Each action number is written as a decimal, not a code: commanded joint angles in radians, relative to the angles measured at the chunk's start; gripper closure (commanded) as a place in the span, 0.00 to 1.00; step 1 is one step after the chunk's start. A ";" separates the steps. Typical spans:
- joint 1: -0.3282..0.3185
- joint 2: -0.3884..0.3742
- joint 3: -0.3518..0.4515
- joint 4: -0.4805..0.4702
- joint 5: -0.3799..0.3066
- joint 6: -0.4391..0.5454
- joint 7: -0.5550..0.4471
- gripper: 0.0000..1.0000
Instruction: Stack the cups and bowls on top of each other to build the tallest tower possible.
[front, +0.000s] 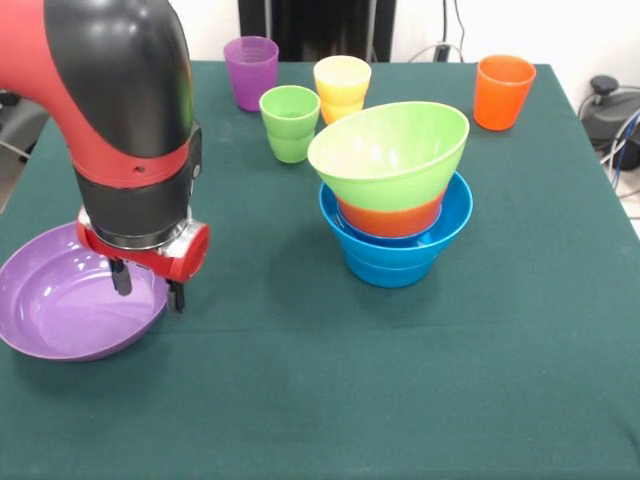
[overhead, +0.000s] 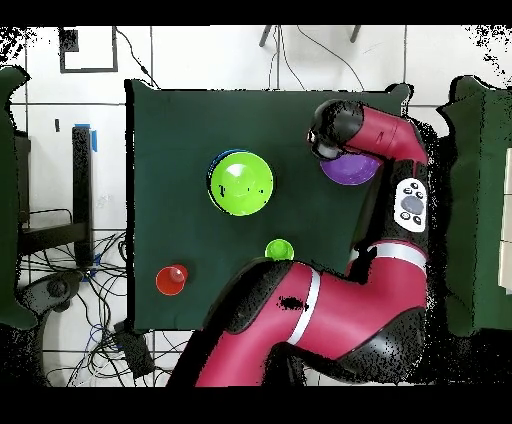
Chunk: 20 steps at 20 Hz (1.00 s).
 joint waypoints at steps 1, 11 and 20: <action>0.009 0.036 0.074 0.099 -0.021 -0.038 0.012 0.00; -0.006 0.086 0.104 0.098 -0.009 -0.130 0.018 0.00; -0.010 0.094 0.096 0.093 -0.006 -0.133 0.016 0.00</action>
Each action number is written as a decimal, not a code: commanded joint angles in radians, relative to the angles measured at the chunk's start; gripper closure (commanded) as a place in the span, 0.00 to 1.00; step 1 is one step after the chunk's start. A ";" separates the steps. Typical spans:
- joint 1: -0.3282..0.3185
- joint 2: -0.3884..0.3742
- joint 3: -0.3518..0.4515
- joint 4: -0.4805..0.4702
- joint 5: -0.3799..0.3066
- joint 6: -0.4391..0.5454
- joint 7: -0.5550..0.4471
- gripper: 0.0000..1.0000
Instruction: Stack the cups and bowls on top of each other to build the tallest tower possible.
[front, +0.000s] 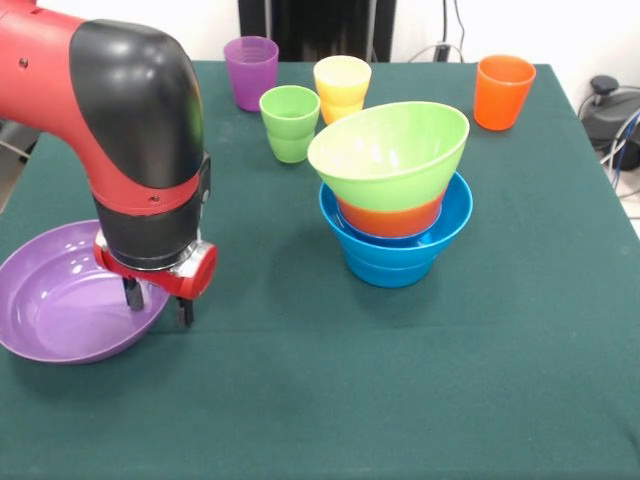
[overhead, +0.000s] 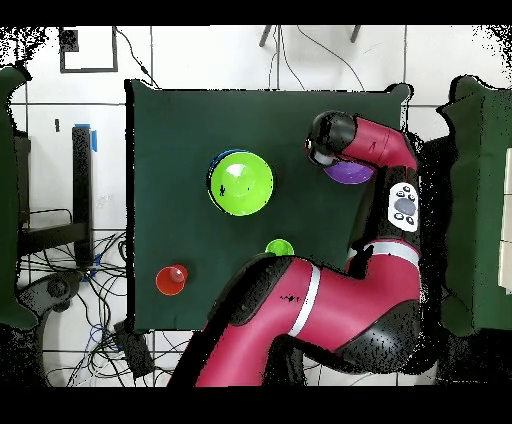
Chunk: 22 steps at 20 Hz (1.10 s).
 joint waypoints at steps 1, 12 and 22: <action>-0.004 0.045 0.096 0.080 -0.009 -0.063 0.015 0.00; 0.010 0.036 0.069 0.062 -0.026 -0.068 0.023 1.00; 0.012 0.042 0.069 0.045 -0.016 -0.044 0.024 1.00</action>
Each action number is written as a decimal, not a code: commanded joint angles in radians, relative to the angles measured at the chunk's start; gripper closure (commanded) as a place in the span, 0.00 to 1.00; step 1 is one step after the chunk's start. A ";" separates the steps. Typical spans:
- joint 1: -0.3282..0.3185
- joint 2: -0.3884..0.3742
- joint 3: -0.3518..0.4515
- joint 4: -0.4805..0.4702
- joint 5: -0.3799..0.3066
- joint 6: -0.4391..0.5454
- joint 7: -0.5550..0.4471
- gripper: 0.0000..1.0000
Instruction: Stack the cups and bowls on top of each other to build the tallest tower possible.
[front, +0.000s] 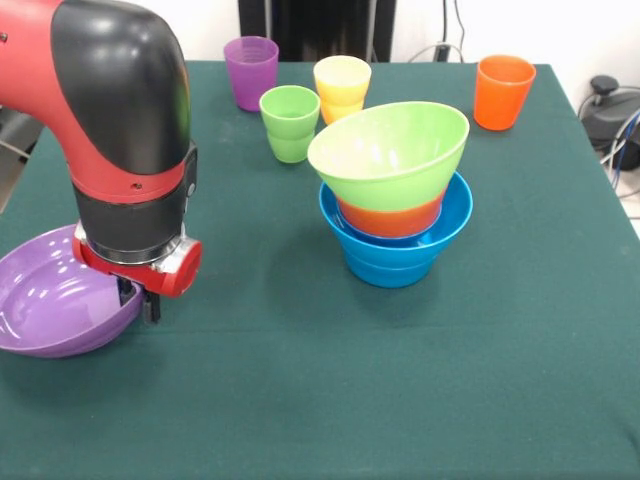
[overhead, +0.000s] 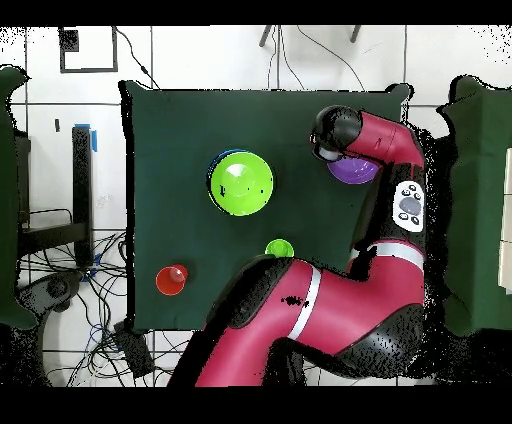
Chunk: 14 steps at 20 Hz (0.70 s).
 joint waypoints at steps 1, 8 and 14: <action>0.010 0.060 0.086 0.063 -0.015 -0.038 0.021 1.00; 0.004 -0.031 0.123 0.148 0.020 -0.055 0.015 1.00; 0.012 -0.209 0.135 0.281 0.059 -0.117 0.054 1.00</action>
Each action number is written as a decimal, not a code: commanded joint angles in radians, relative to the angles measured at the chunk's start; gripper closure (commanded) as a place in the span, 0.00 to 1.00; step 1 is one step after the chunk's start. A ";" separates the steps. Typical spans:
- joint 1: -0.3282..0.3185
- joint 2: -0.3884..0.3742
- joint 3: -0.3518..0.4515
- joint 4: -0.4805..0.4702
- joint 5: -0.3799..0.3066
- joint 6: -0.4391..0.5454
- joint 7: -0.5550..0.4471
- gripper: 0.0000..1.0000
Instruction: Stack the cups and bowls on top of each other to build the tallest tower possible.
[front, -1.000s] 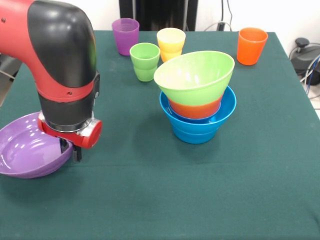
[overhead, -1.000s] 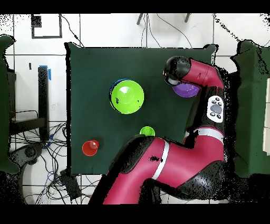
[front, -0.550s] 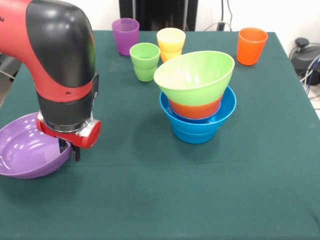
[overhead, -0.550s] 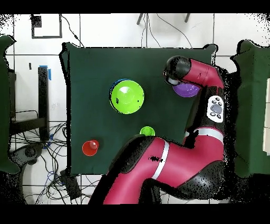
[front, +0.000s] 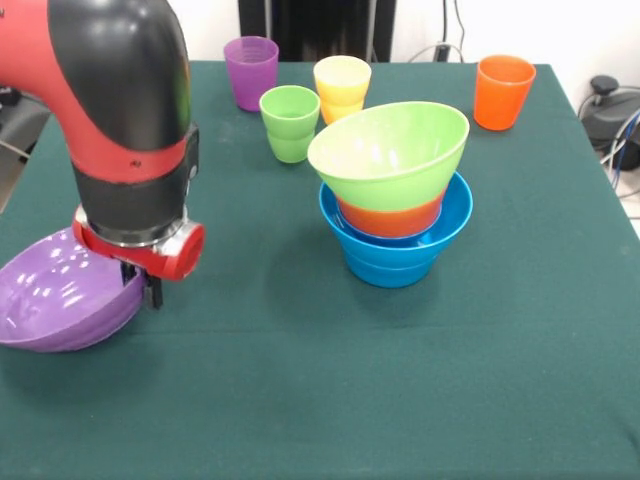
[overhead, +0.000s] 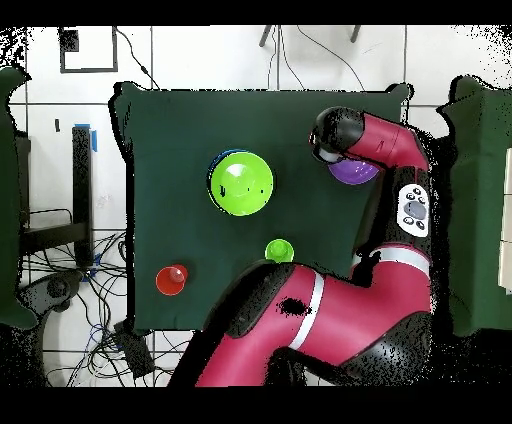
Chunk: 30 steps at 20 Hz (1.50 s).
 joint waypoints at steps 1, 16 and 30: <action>0.020 -0.164 0.121 0.207 0.044 -0.089 0.067 1.00; 0.076 -0.328 0.066 0.315 0.119 -0.035 0.142 1.00; 0.151 -0.463 -0.020 0.319 0.185 0.107 0.195 1.00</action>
